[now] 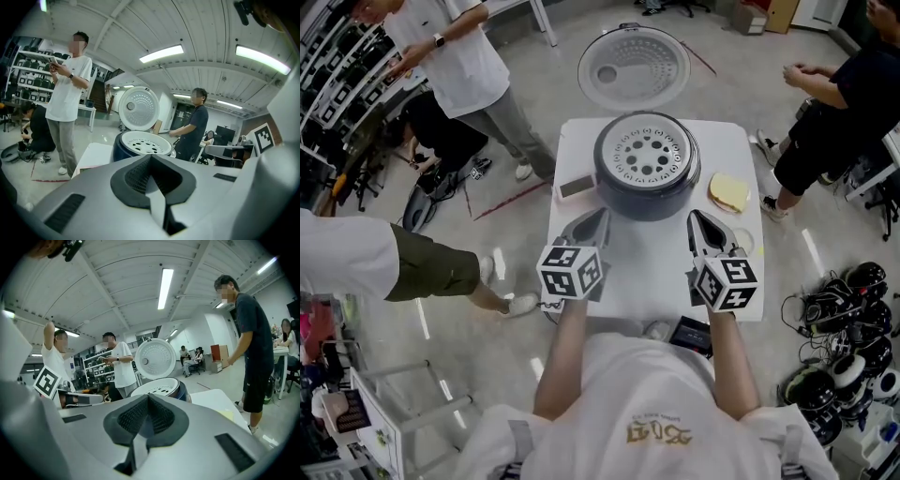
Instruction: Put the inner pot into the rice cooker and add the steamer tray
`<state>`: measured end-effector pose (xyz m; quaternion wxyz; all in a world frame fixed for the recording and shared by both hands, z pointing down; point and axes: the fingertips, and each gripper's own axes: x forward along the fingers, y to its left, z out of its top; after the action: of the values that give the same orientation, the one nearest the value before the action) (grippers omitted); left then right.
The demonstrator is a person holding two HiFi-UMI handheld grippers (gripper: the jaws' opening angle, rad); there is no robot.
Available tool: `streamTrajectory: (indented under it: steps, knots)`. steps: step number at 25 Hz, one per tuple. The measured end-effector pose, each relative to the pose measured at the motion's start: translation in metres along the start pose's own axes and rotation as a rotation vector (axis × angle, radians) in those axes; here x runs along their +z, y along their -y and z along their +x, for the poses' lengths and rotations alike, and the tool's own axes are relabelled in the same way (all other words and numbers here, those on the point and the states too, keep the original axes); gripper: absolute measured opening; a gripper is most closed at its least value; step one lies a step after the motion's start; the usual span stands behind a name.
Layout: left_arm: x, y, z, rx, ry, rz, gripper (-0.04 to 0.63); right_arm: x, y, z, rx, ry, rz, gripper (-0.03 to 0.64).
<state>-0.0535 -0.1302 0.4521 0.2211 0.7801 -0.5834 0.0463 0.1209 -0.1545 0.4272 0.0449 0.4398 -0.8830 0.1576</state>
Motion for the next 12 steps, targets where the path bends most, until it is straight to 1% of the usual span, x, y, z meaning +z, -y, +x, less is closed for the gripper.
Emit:
streamTrajectory:
  steps: [12]
  knots:
    - [0.0056, 0.0007, -0.0024, 0.009, 0.014, 0.007, 0.017, 0.0048, -0.0009, 0.0000, 0.009, 0.010, 0.002, 0.011]
